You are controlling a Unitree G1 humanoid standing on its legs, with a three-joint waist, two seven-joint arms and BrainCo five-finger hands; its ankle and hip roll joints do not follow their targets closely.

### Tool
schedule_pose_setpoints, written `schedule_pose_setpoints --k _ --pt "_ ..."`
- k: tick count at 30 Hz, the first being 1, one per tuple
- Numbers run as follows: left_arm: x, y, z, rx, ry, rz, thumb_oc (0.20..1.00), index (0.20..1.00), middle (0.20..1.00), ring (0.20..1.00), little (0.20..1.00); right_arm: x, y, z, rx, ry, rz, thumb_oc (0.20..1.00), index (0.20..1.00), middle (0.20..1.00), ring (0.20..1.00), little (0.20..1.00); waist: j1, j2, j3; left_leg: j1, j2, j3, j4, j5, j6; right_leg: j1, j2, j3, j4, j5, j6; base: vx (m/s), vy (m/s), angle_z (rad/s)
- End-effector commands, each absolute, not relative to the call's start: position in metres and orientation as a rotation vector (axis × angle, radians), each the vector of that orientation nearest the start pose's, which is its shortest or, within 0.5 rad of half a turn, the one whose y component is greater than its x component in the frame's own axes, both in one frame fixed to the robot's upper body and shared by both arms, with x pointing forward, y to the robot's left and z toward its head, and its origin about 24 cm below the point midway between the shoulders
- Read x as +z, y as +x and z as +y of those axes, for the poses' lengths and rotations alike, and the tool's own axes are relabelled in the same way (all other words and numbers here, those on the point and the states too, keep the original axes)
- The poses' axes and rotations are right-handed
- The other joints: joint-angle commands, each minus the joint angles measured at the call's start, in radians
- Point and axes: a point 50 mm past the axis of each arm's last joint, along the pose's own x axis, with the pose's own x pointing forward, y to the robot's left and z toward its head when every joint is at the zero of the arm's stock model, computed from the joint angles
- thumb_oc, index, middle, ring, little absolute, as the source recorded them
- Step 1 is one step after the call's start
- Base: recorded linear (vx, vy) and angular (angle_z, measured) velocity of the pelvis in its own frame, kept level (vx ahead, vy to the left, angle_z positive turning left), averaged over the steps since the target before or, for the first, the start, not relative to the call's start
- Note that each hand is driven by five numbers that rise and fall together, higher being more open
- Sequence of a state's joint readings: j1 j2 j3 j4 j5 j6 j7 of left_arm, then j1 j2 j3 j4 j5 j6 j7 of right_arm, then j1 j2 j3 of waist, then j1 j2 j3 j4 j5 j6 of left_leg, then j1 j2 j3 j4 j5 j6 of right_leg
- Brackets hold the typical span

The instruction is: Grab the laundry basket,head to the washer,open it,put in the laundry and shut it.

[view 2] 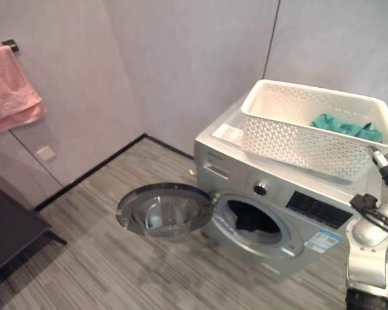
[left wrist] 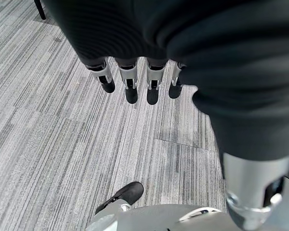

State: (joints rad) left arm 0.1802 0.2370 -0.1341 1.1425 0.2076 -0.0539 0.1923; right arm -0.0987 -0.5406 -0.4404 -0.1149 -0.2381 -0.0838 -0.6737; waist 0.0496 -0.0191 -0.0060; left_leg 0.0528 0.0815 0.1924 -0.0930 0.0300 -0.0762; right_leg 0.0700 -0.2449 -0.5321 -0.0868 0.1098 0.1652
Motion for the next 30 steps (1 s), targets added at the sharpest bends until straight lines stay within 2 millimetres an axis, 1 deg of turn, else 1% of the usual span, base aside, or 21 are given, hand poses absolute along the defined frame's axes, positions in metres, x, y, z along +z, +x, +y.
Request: schedule_pose_setpoints --k 1,2,3,4,5,12,13,14,15,16,17,18,19,20,21,22,23,24,27,28,30 --pt "-0.162 0.048 0.248 -0.003 0.648 1.231 1.000 1.000 1.000 1.000 1.000 0.236 0.216 -0.336 -1.025 -0.677 -0.790 1.000 1.000 1.000 1.000 1.000 0.038 0.002 -0.017 0.002 -0.028 0.002 0.006 -0.059 0.046 0.016 0.007 0.022 0.112 -0.113 0.009 0.00 0.000 0.00" --pt "-0.161 0.049 0.248 -0.005 0.649 1.229 1.000 1.000 1.000 1.000 1.000 0.244 0.220 -0.338 -1.009 -0.688 -0.797 1.000 1.000 1.000 1.000 1.000 0.040 -0.001 -0.017 0.002 -0.027 0.003 0.006 -0.058 0.046 0.016 0.007 0.022 0.111 -0.112 0.008 -0.04 0.001 0.00" --pt "-0.160 0.052 0.251 -0.009 0.653 1.225 1.000 1.000 1.000 1.000 1.000 0.260 0.233 -0.340 -0.949 -0.709 -0.798 1.000 1.000 1.000 1.000 1.000 0.044 -0.011 -0.015 -0.001 -0.026 0.004 0.006 -0.055 0.044 0.014 0.008 0.024 0.111 -0.111 0.006 -0.03 -0.003 -0.03" --pt "-0.160 0.053 0.252 -0.009 0.652 1.225 1.000 1.000 1.000 1.000 1.000 0.267 0.240 -0.342 -0.928 -0.717 -0.789 1.000 1.000 1.000 1.000 1.000 0.044 -0.015 -0.013 -0.002 -0.025 0.005 0.006 -0.054 0.043 0.012 0.008 0.024 0.112 -0.110 0.006 -0.03 -0.002 -0.03" --pt "-0.160 0.052 0.253 -0.014 0.656 1.227 1.000 1.000 1.000 1.000 1.000 0.269 0.245 -0.347 -0.923 -0.746 -0.753 1.000 1.000 1.000 1.000 1.000 0.048 -0.023 -0.014 -0.001 -0.025 0.004 0.006 -0.054 0.043 0.013 0.008 0.024 0.112 -0.109 0.006 0.00 0.000 0.00" --pt "-0.160 0.052 0.252 -0.012 0.650 1.227 1.000 1.000 1.000 1.000 1.000 0.271 0.247 -0.346 -0.919 -0.746 -0.758 1.000 1.000 1.000 1.000 1.000 0.045 -0.020 -0.012 -0.001 -0.025 0.005 0.006 -0.054 0.043 0.013 0.008 0.024 0.111 -0.109 0.006 0.00 0.000 0.00" --pt "-0.159 0.053 0.256 -0.001 0.648 1.225 1.000 1.000 1.000 1.000 1.000 0.278 0.255 -0.355 -0.908 -0.794 -0.698 1.000 1.000 1.000 1.000 1.000 0.056 -0.038 -0.015 0.000 -0.023 0.005 0.006 -0.053 0.041 0.014 0.009 0.022 0.111 -0.107 0.005 0.00 0.000 0.00" --pt "-0.159 0.054 0.254 0.007 0.627 1.223 1.000 1.000 1.000 1.000 1.000 0.285 0.267 -0.357 -0.887 -0.821 -0.669 1.000 1.000 1.000 1.000 1.000 0.056 -0.039 -0.011 0.001 -0.023 0.008 0.006 -0.053 0.041 0.014 0.009 0.023 0.112 -0.106 0.005 0.00 0.000 0.00" --pt "-0.155 0.050 0.273 0.025 0.653 1.260 1.000 1.000 1.000 1.000 1.000 0.313 0.286 -0.397 -0.801 -1.174 -0.293 1.000 1.000 1.000 1.000 1.000 0.088 -0.105 -0.008 0.000 -0.020 0.009 0.009 -0.046 0.032 0.018 0.016 0.022 0.109 -0.102 0.002 0.00 0.000 0.00" --pt "-0.156 0.047 0.273 0.037 0.634 1.274 1.000 1.000 1.000 1.000 1.000 0.318 0.294 -0.396 -0.770 -1.212 -0.253 1.000 1.000 1.000 1.000 1.000 0.080 -0.105 -0.008 -0.001 -0.020 0.009 0.009 -0.042 0.030 0.017 0.016 0.024 0.108 -0.099 0.002 0.00 0.013 -0.03" --pt "-0.157 0.047 0.270 0.040 0.619 1.276 1.000 1.000 1.000 1.000 1.000 0.323 0.299 -0.391 -0.760 -1.218 -0.264 1.000 1.000 1.000 1.000 1.000 0.069 -0.095 -0.008 -0.002 -0.020 0.009 0.009 -0.042 0.030 0.016 0.016 0.024 0.108 -0.099 0.002 0.07 -0.005 0.03" --pt "-0.157 0.043 0.273 0.048 0.618 1.291 1.000 1.000 1.000 1.000 1.000 0.318 0.301 -0.396 -0.718 -1.275 -0.170 1.000 1.000 1.000 1.000 1.000 0.067 -0.101 -0.012 0.007 -0.014 -0.002 0.010 -0.060 0.022 0.025 0.023 0.037 0.109 -0.114 0.011 0.09 -0.009 0.02" --pt "-0.157 0.038 0.274 0.052 0.599 1.316 1.000 1.000 1.000 1.000 1.000 0.322 0.307 -0.402 -0.714 -1.321 -0.067 1.000 1.000 1.000 1.000 1.000 0.063 -0.107 -0.013 0.008 -0.013 -0.003 0.010 -0.060 0.022 0.026 0.025 0.038 0.109 -0.113 0.010 0.00 0.000 0.00" --pt "-0.158 0.038 0.272 0.052 0.592 1.315 1.000 1.000 1.000 1.000 1.000 0.325 0.309 -0.400 -0.712 -1.325 -0.072 1.000 1.000 1.000 1.000 1.000 0.061 -0.104 -0.009 -0.001 -0.018 0.008 0.010 -0.041 0.028 0.018 0.018 0.024 0.108 -0.099 0.002 0.02 0.001 -0.07" --pt "-0.158 0.037 0.271 0.053 0.589 1.316 1.000 1.000 1.000 1.000 1.000 0.325 0.310 -0.399 -0.709 -1.327 -0.074 1.000 1.000 1.000 1.000 1.000 0.058 -0.100 -0.013 0.008 -0.013 -0.002 0.010 -0.060 0.022 0.025 0.025 0.039 0.109 -0.113 0.010 0.01 0.002 -0.09" --pt "-0.158 0.034 0.273 0.059 0.580 1.331 1.000 1.000 1.000 1.000 1.000 0.322 0.316 -0.402 -0.694 -1.361 0.020 1.000 1.000 1.000 1.000 1.000 0.063 -0.107 -0.010 0.009 -0.013 -0.002 0.011 -0.061 0.021 0.026 0.026 0.042 0.109 -0.114 0.010 0.03 0.006 -0.05" --pt "-0.158 0.034 0.274 0.065 0.574 1.335 1.000 1.000 1.000 1.000 1.000 0.322 0.322 -0.402 -0.695 -1.365 0.074 1.000 1.000 1.000 1.000 1.000 0.070 -0.111 -0.005 -0.002 -0.019 0.008 0.014 -0.041 0.029 0.016 0.021 0.029 0.103 -0.095 0.002 0.03 0.007 -0.08" --pt "-0.158 0.033 0.274 0.066 0.571 1.336 1.000 1.000 1.000 1.000 1.000 0.322 0.322 -0.402 -0.692 -1.367 0.072 1.000 1.000 1.000 1.000 1.000 0.068 -0.107 -0.008 0.008 -0.014 -0.001 0.012 -0.059 0.022 0.024 0.027 0.043 0.104 -0.109 0.010 0.04 0.014 -0.05" --pt "-0.157 0.032 0.277 0.076 0.565 1.347 1.000 1.000 1.000 1.000 1.000 0.314 0.328 -0.403 -0.661 -1.349 0.163 1.000 1.000 1.000 1.000 1.000 0.081 -0.117 -0.009 0.006 -0.016 -0.002 0.014 -0.060 0.021 0.029 0.029 0.038 0.096 -0.104 0.012 0.05 0.005 0.00" --pt "-0.158 0.032 0.277 0.076 0.564 1.347 1.000 1.000 1.000 1.000 1.000 0.315 0.328 -0.403 -0.661 -1.349 0.162 1.000 1.000 1.000 1.000 1.000 0.081 -0.116 -0.009 0.006 -0.016 -0.002 0.014 -0.060 0.021 0.029 0.029 0.038 0.096 -0.104 0.012 0.04 0.015 0.04" --pt "-0.157 0.034 0.278 0.079 0.558 1.342 1.000 1.000 1.000 1.000 1.000 0.307 0.332 -0.401 -0.624 -1.347 0.206 1.000 1.000 1.000 1.000 1.000 0.087 -0.120 -0.007 0.003 -0.019 -0.008 0.014 -0.060 0.021 0.033 0.029 0.035 0.090 -0.102 0.013 0.04 0.021 0.04"
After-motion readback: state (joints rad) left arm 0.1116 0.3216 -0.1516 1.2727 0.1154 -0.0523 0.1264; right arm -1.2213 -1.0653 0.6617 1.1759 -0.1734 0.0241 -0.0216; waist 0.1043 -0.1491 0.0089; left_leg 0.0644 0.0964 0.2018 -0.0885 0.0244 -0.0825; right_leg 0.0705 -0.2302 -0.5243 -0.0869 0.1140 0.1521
